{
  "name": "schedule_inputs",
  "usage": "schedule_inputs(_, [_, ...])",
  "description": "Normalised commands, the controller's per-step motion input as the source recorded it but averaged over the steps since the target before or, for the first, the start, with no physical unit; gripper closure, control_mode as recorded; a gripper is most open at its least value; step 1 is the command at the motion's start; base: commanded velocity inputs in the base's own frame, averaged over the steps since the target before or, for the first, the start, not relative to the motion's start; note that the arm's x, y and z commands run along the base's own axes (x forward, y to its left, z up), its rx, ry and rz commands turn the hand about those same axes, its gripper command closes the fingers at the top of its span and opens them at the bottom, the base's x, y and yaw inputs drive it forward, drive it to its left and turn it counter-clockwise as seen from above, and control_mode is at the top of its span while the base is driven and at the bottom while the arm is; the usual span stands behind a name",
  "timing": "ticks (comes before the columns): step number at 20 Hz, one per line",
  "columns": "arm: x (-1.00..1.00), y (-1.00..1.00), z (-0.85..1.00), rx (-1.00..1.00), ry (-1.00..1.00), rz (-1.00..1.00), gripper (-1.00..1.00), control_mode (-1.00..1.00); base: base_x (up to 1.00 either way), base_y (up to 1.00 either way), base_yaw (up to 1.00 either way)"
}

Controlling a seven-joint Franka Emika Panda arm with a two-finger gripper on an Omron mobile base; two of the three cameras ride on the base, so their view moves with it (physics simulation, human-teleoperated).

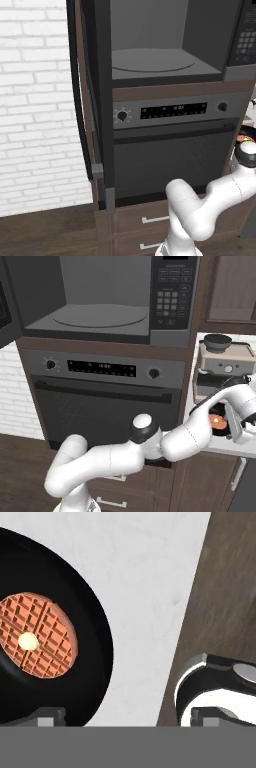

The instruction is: Open the microwave, place the bowl with waffle inside the microwave, then close the microwave door and turn it on.

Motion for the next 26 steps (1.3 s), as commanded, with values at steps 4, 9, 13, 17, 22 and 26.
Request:
schedule_inputs(4, [0.0, 0.0, -0.27, 0.21, 0.03, -0.17, -1.0, -1.0, 0.0, 0.0, 0.0])
schedule_inputs(9, [0.0, 0.0, -0.01, 0.16, 0.0, -0.13, -1.0, -1.0, 0.0, 0.0, 0.0])
schedule_inputs(13, [0.0, 0.05, 0.0, 0.08, 0.0, -0.1, -1.0, -1.0, 0.0, 0.0, 0.0])
schedule_inputs(17, [0.09, 0.01, 0.0, 0.04, 0.0, -0.11, -1.0, -1.0, 0.0, 0.0, 0.0])
schedule_inputs(22, [0.15, 0.0, 0.0, 0.02, 0.0, -0.14, -1.0, -1.0, 0.0, 0.0, 0.0])
schedule_inputs(26, [0.18, 0.0, 0.02, 0.01, 0.0, -0.18, -1.0, -1.0, 0.0, 0.0, 0.0])
